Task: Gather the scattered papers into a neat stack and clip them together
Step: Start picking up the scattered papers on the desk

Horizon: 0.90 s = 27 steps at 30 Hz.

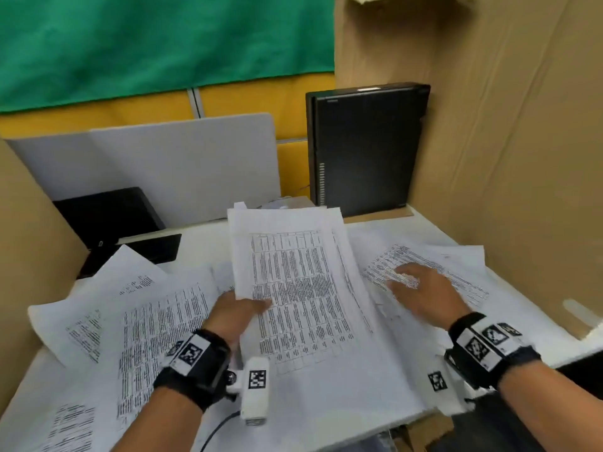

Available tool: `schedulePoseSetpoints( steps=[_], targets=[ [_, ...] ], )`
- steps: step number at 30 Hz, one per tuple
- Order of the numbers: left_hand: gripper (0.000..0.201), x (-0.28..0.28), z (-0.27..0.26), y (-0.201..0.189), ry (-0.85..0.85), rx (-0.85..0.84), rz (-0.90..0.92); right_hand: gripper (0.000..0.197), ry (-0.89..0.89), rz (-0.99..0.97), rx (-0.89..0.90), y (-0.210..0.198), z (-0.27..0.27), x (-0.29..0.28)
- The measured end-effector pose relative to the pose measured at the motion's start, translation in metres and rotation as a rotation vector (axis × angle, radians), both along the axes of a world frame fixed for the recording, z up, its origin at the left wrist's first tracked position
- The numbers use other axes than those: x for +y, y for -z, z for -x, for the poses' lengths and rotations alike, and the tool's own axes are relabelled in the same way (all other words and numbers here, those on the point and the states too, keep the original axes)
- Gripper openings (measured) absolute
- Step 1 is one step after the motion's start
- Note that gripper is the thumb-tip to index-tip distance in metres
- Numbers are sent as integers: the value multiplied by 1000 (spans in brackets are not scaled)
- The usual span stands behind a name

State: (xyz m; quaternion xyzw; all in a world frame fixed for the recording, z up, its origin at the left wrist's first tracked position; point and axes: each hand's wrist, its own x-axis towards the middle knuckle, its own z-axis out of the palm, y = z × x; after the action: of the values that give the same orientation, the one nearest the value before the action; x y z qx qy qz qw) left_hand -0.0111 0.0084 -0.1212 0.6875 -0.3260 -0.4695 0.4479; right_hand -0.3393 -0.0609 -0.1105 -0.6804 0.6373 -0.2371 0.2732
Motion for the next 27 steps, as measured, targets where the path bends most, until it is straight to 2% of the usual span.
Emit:
schedulePoseSetpoints(
  steps=[3, 7, 9, 13, 19, 21, 23, 25, 27],
  targets=[
    [64, 5, -28, 13, 14, 51, -77, 52, 183, -53, 83, 5, 33, -40],
    [85, 4, -41, 50, -26, 76, -205, 73, 350, -111, 127, 10, 69, -67],
    [78, 7, -39, 53, -43, 45, -173, 73, 355, -130, 124, 12, 77, -77],
    [35, 21, -23, 30, -52, -41, -136, 62, 284, -148, 187, 7, 73, -96],
    [18, 29, -20, 26, 13, -29, -102, 65, 94, -135, 389, -7, 53, -146],
    [17, 26, -21, 23, 22, -15, -105, 93, 76, -169, 386, -7, 52, -169],
    [25, 22, -20, 22, 29, -18, -116, 122, 23, -268, 466, -11, 47, -182],
    [24, 20, -20, 20, 13, -4, -115, 128, -28, -351, 592, -15, 44, -184],
    [18, 22, -20, 21, 9, 9, -110, 132, -26, -388, 639, -17, 43, -183]
  ],
)
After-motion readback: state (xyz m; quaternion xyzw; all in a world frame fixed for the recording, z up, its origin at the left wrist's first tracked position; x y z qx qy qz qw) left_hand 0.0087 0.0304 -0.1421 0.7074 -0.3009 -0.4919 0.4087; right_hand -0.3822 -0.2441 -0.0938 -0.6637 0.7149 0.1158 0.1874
